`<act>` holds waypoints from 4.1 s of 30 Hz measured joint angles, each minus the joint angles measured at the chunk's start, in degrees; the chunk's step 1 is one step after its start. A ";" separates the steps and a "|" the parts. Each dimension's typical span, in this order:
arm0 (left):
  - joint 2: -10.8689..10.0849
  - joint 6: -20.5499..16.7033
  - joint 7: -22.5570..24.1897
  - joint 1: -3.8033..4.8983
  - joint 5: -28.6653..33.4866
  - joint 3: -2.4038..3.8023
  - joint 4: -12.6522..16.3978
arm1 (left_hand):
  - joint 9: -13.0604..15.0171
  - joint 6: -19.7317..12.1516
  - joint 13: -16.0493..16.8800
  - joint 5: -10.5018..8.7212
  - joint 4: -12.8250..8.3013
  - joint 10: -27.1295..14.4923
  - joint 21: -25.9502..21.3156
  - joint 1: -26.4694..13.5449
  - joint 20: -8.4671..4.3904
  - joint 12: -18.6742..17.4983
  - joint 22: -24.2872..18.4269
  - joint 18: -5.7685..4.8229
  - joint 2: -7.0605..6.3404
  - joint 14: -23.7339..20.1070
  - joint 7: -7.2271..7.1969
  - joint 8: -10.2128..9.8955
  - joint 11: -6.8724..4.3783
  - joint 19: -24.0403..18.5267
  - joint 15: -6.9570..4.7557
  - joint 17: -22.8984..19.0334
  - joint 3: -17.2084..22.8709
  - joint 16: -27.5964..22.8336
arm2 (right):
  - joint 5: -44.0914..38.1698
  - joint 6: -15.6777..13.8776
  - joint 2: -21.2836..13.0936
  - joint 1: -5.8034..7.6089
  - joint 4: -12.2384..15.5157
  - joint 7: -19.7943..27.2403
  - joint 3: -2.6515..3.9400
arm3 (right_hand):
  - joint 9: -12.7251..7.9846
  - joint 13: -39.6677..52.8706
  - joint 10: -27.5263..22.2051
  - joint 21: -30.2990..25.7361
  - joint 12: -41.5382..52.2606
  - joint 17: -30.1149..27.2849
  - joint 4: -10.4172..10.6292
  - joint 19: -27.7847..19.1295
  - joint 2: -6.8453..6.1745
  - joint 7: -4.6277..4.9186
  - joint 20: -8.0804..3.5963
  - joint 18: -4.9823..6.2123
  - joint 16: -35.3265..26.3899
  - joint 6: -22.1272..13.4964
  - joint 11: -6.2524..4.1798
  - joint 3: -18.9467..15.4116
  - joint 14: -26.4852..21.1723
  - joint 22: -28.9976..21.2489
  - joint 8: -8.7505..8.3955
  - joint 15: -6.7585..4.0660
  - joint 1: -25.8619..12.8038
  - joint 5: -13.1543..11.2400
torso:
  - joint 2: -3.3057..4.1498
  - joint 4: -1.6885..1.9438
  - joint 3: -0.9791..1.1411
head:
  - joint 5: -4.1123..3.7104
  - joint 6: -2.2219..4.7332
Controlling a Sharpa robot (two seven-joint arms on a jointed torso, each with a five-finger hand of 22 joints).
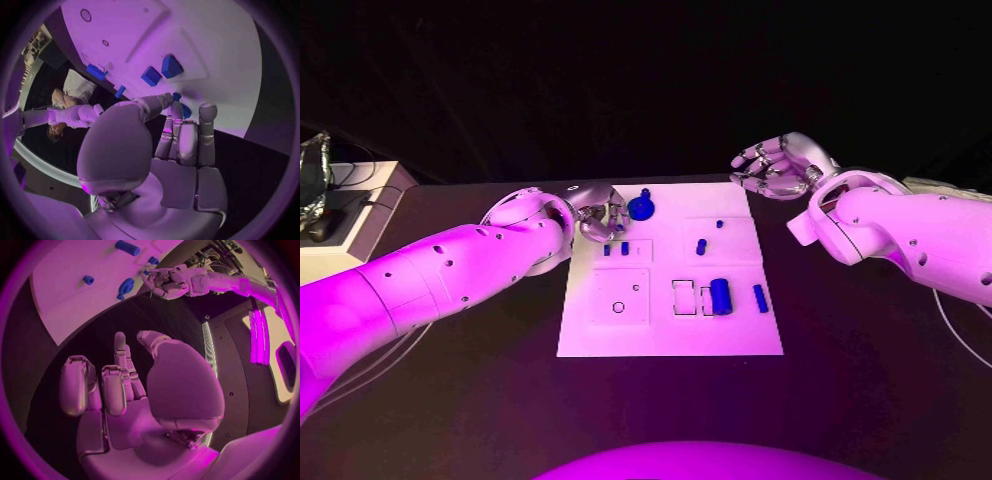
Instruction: Assemble the parts on the task board
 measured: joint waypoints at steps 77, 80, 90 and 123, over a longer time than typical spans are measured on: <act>-18.68 6.45 17.05 -6.47 67.48 9.92 12.80 | -10.13 -2.45 -25.67 0.00 10.25 7.68 -45.93 6.54 6.96 -43.95 -33.49 -0.02 2.18 -22.32 4.09 3.25 5.86 -8.81 6.35 -49.33 -15.81 -55.65 | -52.08 13.56 7.03 -2.31 -3.12 -17.72 -0.55 | -5.15 -13.31 -2.29 -2.85 -10.63 0.00 -7.49 -0.21 -0.35 -0.13 1.04 0.01 -0.54 4.30 1.16 5.04 0.00 0.00 -2.55 1.23 3.82 -12.14 | 0.08 0.05 -0.04 | -4.51 2.51; -18.71 6.39 17.05 -6.47 67.61 9.94 12.81 | -10.13 -2.45 -25.67 0.00 10.25 7.81 -46.16 6.54 6.75 -43.95 -33.54 -0.01 2.18 -22.11 4.09 3.25 5.72 -8.60 6.56 -49.26 -15.81 -55.65 | -52.19 13.37 7.08 -2.39 -3.11 -17.78 -0.52 | -5.25 -13.95 -1.52 -2.85 -10.65 0.00 -7.44 -0.21 -0.06 -0.32 1.04 0.01 -0.54 5.37 1.02 6.31 0.00 0.00 -2.17 1.23 4.02 -12.15 | 0.08 0.02 -0.01 | -4.44 2.40; -18.72 5.99 17.01 -6.48 68.28 9.95 13.16 | -10.58 -1.93 -24.73 0.00 8.90 11.30 -43.98 6.23 5.03 -43.06 -32.44 -0.03 2.48 -16.99 3.58 2.91 4.71 -3.79 4.71 -45.91 -17.16 -51.65 | -52.24 13.09 7.35 -2.60 -3.12 -17.81 -0.45 | -5.26 -15.45 1.05 -2.85 -10.87 0.00 -9.02 0.22 2.68 -1.18 0.60 0.02 -0.54 8.96 0.19 11.86 -0.14 -0.01 -0.03 1.10 5.19 -14.13 | 0.05 -0.01 0.03 | -4.31 2.19; -18.94 5.36 16.61 -6.49 69.21 9.96 12.67 | -10.95 -1.72 -24.74 0.00 8.60 10.87 -43.98 6.24 5.03 -43.06 -32.32 -0.03 2.48 -18.16 3.79 2.35 5.13 -3.80 5.03 -44.90 -17.47 -51.43 | -50.71 9.68 5.58 -3.51 0.36 -20.41 -0.39 | -4.10 -17.18 3.02 -1.73 -11.88 0.00 -10.68 0.21 2.92 -1.59 0.18 0.03 -0.97 10.02 -0.15 13.50 0.00 0.03 1.94 0.81 3.21 -10.71 | 0.01 -0.09 0.09 | -4.35 2.20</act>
